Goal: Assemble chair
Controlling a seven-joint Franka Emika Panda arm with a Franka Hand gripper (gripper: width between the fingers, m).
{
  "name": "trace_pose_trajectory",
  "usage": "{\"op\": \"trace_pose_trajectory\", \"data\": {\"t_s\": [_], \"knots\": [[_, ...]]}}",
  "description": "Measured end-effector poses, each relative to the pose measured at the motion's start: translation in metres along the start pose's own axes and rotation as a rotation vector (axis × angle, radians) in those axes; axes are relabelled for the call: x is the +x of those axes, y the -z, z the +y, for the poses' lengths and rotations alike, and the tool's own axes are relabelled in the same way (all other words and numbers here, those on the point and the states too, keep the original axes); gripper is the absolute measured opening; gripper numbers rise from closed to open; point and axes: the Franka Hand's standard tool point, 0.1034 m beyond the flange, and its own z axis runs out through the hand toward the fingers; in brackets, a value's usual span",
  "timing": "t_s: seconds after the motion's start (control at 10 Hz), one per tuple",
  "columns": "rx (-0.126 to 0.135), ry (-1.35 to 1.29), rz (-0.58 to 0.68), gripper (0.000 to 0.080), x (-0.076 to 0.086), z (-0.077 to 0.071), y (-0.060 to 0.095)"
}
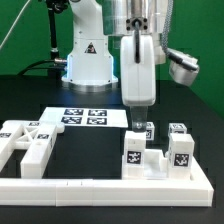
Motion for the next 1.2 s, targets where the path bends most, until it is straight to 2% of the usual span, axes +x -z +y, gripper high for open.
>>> {"op": "trace_pose_trajectory", "data": {"t_s": [0.3, 0.4, 0.5, 0.8, 0.9, 1.0, 1.1, 1.2], "knots": [[0.005, 0.375, 0.002, 0.0649, -0.001, 0.012, 0.006], [0.016, 0.532, 0.015, 0.0649, -0.004, 0.014, 0.005], [0.024, 0.581, 0.022, 0.0649, -0.008, 0.017, 0.001], [0.019, 0.821, 0.026, 0.0649, -0.007, 0.017, 0.001], [0.044, 0.925, 0.049, 0.0649, -0.005, 0.015, 0.001], [0.103, 1.055, 0.117, 0.0649, 0.004, 0.027, -0.006], [0.113, 1.222, 0.172, 0.0649, 0.015, 0.041, -0.014], [0.129, 1.347, 0.232, 0.0649, 0.025, 0.046, -0.017]]}}
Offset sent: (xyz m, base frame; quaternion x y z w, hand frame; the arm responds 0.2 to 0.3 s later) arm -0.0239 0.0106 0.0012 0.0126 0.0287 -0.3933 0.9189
